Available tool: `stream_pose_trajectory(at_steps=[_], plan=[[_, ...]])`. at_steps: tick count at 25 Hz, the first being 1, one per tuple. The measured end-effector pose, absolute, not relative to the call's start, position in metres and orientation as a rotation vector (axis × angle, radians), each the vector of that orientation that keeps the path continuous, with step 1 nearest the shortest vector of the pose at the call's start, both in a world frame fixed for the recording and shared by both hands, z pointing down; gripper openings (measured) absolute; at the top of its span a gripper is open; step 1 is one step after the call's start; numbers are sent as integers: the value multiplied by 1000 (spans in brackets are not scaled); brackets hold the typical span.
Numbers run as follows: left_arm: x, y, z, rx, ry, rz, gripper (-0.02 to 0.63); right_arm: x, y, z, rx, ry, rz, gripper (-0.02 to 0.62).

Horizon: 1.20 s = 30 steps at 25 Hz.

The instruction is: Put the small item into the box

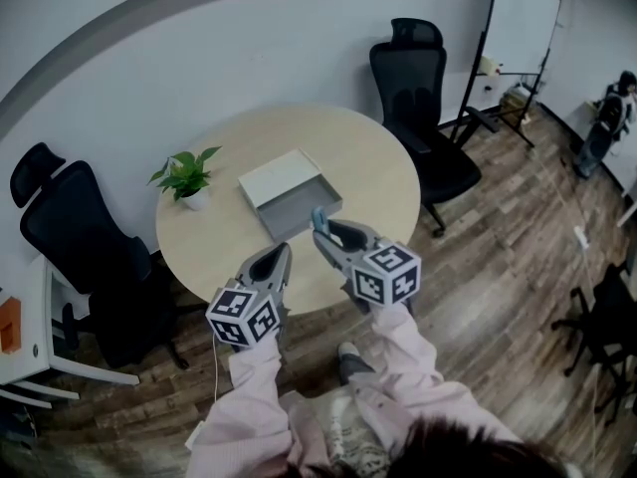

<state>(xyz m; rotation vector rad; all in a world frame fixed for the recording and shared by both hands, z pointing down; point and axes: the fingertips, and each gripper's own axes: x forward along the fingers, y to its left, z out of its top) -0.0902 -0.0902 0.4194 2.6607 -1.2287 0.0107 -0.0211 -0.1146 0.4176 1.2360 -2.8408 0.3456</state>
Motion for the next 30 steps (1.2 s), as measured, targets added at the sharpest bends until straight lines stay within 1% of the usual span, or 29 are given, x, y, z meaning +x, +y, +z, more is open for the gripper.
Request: stream_pose_trajectory(at_steps=[7,16,30], plan=[[-78,-114,431,2642,-1219,47,7,-19,-143,430,1190,-2845,396,127],[-82,-152,442,2585,-1271,44,8,-30,-179,444,1060,-2849,437,127],[-75,-196,454,2534,-1294,51,8,-27,-226,455,986,-2834,469,127]])
